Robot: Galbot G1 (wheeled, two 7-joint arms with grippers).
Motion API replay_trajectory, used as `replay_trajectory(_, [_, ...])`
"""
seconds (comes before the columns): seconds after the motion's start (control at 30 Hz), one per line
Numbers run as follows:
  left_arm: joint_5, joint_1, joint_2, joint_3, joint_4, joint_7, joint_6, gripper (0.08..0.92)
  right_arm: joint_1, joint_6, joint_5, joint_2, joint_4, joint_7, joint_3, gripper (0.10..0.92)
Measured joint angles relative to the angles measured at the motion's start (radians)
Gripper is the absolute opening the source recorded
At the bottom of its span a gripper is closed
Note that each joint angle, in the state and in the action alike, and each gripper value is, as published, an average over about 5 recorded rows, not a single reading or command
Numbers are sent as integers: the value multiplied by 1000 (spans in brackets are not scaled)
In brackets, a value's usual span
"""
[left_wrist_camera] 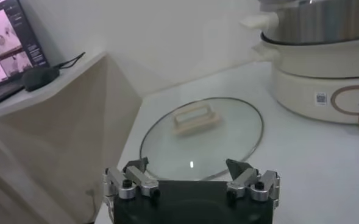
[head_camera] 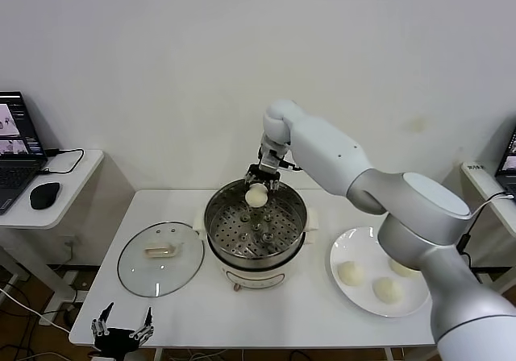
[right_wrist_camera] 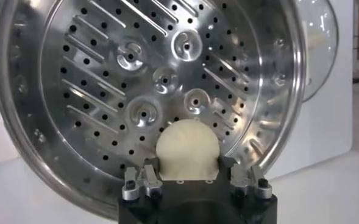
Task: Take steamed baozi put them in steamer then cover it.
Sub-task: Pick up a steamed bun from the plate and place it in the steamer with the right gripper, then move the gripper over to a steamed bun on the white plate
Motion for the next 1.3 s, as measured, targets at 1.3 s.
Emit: replay_trajectory(1.3, [-9,11,1,11,-43,42,4,823,143,-551,461,-337,370,-90,-11,823])
